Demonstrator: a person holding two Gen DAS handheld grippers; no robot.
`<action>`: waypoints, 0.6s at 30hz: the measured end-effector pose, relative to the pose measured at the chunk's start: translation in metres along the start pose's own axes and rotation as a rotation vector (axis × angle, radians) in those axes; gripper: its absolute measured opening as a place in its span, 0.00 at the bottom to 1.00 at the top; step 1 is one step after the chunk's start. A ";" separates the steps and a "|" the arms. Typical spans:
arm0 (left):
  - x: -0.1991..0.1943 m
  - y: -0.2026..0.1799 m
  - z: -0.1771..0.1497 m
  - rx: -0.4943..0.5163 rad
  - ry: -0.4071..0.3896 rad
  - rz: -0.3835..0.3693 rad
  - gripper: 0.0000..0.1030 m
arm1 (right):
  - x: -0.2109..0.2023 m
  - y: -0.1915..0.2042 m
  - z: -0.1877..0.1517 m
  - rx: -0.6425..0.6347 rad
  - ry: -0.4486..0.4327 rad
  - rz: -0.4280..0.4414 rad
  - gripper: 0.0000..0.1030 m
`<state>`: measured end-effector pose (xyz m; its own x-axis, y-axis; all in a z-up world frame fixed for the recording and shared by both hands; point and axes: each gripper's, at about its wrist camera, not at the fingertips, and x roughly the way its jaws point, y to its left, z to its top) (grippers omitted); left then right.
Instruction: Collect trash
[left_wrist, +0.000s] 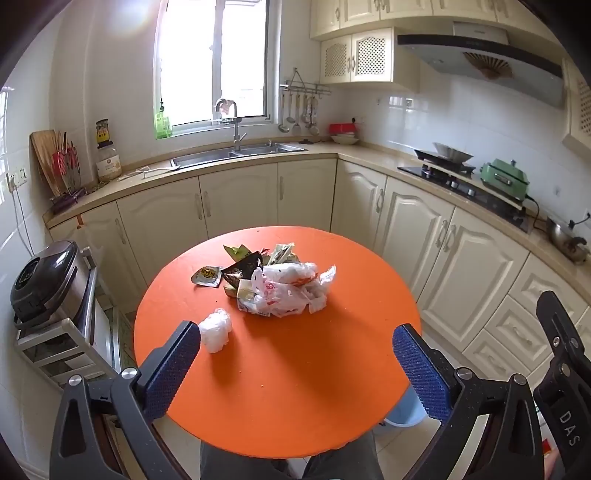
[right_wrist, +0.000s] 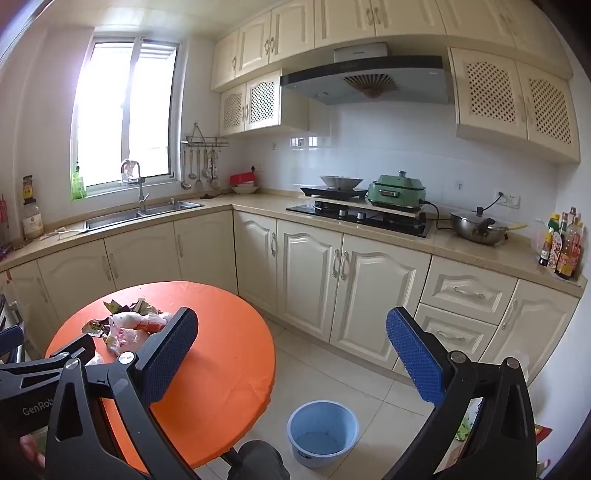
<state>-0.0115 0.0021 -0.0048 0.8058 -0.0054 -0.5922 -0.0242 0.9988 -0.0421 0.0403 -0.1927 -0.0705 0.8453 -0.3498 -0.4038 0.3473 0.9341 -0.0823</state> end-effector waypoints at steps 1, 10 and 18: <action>0.000 -0.002 0.001 0.001 0.003 -0.003 0.93 | 0.000 0.001 -0.001 -0.002 0.001 0.001 1.00; 0.010 0.001 0.001 0.011 0.063 -0.030 0.69 | 0.007 0.007 0.001 -0.011 0.015 0.006 1.00; 0.013 0.006 -0.002 0.009 0.086 -0.040 0.51 | 0.010 0.014 0.000 -0.026 0.023 0.009 1.00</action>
<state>-0.0028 0.0082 -0.0146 0.7521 -0.0493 -0.6572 0.0129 0.9981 -0.0602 0.0536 -0.1836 -0.0757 0.8389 -0.3398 -0.4251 0.3286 0.9389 -0.1022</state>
